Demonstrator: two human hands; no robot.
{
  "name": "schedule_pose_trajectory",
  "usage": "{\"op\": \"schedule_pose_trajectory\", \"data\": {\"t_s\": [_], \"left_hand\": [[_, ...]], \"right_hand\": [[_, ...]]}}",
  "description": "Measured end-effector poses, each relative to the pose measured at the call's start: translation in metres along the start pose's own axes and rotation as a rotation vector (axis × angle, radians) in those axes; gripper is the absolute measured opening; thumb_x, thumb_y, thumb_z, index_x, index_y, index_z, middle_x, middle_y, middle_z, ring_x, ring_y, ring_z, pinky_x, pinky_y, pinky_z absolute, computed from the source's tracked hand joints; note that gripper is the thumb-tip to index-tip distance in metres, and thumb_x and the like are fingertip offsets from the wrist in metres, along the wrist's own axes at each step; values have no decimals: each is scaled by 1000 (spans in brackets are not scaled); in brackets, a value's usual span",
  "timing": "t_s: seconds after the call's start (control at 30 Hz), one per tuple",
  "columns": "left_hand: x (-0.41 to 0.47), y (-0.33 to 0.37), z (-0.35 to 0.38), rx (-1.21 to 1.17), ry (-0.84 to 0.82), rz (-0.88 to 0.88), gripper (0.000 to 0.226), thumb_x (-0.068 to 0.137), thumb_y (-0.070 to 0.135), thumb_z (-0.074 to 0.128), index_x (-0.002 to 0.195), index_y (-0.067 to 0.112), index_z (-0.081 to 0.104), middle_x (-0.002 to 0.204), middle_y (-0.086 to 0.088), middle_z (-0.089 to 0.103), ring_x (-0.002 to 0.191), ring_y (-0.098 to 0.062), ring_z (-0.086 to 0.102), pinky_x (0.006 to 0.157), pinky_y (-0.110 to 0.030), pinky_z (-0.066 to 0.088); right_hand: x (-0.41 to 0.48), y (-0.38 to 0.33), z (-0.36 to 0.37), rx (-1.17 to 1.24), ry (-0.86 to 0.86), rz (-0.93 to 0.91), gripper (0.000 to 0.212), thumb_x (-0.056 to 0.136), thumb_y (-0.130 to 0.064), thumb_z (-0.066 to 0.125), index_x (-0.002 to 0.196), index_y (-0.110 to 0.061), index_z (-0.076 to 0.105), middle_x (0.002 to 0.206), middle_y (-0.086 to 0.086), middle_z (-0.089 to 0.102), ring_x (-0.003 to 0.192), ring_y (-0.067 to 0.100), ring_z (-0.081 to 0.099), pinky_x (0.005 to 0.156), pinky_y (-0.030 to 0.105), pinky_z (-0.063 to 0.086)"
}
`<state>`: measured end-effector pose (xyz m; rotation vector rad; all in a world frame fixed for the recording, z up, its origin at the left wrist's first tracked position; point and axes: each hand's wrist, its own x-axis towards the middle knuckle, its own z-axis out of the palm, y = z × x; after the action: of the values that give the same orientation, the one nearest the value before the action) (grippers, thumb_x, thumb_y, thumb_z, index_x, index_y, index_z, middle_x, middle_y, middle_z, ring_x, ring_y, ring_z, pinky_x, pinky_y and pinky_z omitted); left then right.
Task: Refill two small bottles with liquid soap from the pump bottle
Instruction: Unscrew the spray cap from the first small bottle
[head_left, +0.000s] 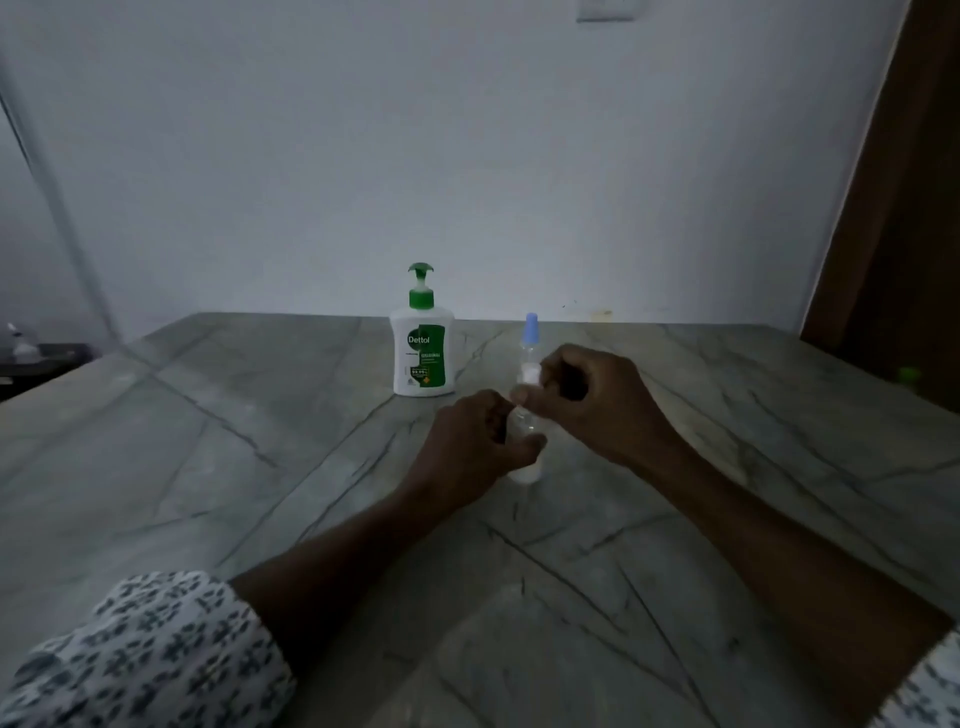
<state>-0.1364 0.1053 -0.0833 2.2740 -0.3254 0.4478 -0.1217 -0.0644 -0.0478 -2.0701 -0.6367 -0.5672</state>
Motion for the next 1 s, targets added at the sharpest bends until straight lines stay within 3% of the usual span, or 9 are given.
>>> {"op": "schedule_pose_trajectory", "data": {"t_s": [0.1,0.2,0.37,0.5,0.57,0.7,0.83,0.9,1.0], "left_hand": [[1,1,0,-8,10,6,34,77,37,81,90,10,64,79,-6,70,73,-23,66,60,-32,49],[0,3,1,-21,21,4,32,78,33,81,90,9,65,79,-8,71,72,-24,67,59,-30,48],[0,2,2,-55,33,2,29,77,31,82,89,10,66,77,-5,72,68,-17,66,61,-27,51],[-1,2,3,-79,26,5,30,77,32,82,97,13,67,85,-2,74,79,-21,71,74,-44,59],[-2,2,3,-79,26,10,31,78,32,81,99,13,67,87,-1,74,79,-19,71,74,-43,58],[-2,2,2,-77,18,11,32,79,31,81,101,13,67,89,-1,74,79,-18,70,75,-41,59],[-1,2,2,-87,12,-1,37,79,32,82,107,14,67,96,0,74,83,-16,70,77,-35,59],[-1,2,2,-85,2,0,38,80,32,82,109,13,66,97,0,73,84,-15,70,76,-32,59],[-1,3,2,-79,13,11,34,80,33,81,103,12,67,91,-1,73,80,-18,70,74,-37,59]], "right_hand": [[-4,1,12,-14,58,41,40,68,-38,86,71,-9,60,60,-3,57,51,4,47,50,12,37],[-1,4,16,-69,94,83,39,67,-40,87,68,-10,60,57,-7,55,51,0,49,50,11,37],[-1,1,12,-79,-49,69,30,78,-32,79,74,-9,61,58,-9,50,51,-1,49,50,11,35],[-3,5,1,18,-197,74,23,89,-23,68,100,-4,63,83,8,62,70,17,57,67,37,48],[-7,4,-1,114,-201,105,35,88,-20,70,121,-15,57,103,8,62,90,24,60,79,39,52],[-12,2,7,170,-77,141,79,82,-15,76,146,-29,32,99,4,62,96,17,62,87,30,53],[-11,8,8,345,-72,189,79,89,3,58,152,-29,22,114,1,69,109,22,64,96,39,49],[-11,6,7,373,-50,219,82,86,-3,62,152,-30,21,123,-2,65,118,15,59,102,39,46],[-11,2,13,281,20,200,81,83,-16,75,148,-26,30,111,1,62,111,13,59,98,35,47]]}}
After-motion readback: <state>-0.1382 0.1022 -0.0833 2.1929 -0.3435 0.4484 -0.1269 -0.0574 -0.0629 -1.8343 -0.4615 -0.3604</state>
